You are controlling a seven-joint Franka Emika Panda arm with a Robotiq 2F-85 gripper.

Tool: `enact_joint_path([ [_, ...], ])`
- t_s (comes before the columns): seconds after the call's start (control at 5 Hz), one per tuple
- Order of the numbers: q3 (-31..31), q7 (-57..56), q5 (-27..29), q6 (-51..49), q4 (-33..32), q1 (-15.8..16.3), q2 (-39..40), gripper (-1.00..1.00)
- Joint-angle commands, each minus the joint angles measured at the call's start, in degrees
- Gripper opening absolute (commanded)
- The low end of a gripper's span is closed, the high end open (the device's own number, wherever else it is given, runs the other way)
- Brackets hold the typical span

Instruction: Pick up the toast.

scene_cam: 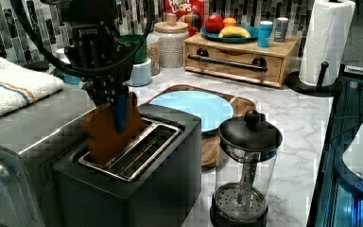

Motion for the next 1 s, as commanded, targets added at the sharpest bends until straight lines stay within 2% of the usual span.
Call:
enact_joint_path([
  [0.2,5.3,2.5,-1.0,-4.2,6.3,5.3,-3.4,-1.00],
  [0.8,2.8,-7.8,3.6,-6.0,9.8,-1.1,-10.4,-1.00],
  [1.0,2.5,-13.2,5.8,-8.4,9.1,-5.7,-12.7,-1.00],
])
